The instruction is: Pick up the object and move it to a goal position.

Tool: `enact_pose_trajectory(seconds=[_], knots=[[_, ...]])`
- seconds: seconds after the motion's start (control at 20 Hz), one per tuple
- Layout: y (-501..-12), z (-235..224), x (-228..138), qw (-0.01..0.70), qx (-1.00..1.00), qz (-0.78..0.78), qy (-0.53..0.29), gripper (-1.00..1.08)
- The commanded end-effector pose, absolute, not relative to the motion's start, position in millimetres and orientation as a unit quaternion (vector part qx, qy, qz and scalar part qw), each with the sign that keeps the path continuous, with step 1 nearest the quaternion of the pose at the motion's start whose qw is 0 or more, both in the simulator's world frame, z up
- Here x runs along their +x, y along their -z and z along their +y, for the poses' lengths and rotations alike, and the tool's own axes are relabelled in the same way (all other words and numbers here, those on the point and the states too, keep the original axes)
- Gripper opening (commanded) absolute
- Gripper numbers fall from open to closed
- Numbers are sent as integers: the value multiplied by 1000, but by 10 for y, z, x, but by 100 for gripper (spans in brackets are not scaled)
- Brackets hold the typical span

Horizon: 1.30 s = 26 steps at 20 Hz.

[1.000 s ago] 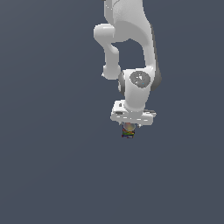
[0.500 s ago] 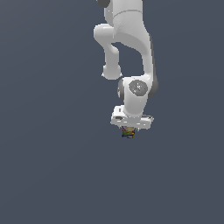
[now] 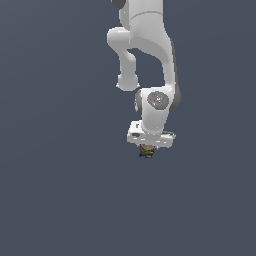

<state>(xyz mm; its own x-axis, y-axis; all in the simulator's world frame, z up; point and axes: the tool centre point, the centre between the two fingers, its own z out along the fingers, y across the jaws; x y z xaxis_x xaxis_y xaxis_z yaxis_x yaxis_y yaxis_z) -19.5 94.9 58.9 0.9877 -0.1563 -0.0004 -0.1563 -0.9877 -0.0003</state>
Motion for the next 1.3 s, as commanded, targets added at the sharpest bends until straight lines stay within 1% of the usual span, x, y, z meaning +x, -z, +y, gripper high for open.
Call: enact_pose_trajectory(seconds=[0.0, 0.25, 0.5, 1.25], knots=[[-589, 949, -196, 0, -997, 78, 0, -100], [-659, 907, -196, 0, -997, 78, 0, -100], [-875, 777, -195, 0, -997, 78, 0, -100], [-2104, 46, -161, 1, -997, 79, 0, -100]])
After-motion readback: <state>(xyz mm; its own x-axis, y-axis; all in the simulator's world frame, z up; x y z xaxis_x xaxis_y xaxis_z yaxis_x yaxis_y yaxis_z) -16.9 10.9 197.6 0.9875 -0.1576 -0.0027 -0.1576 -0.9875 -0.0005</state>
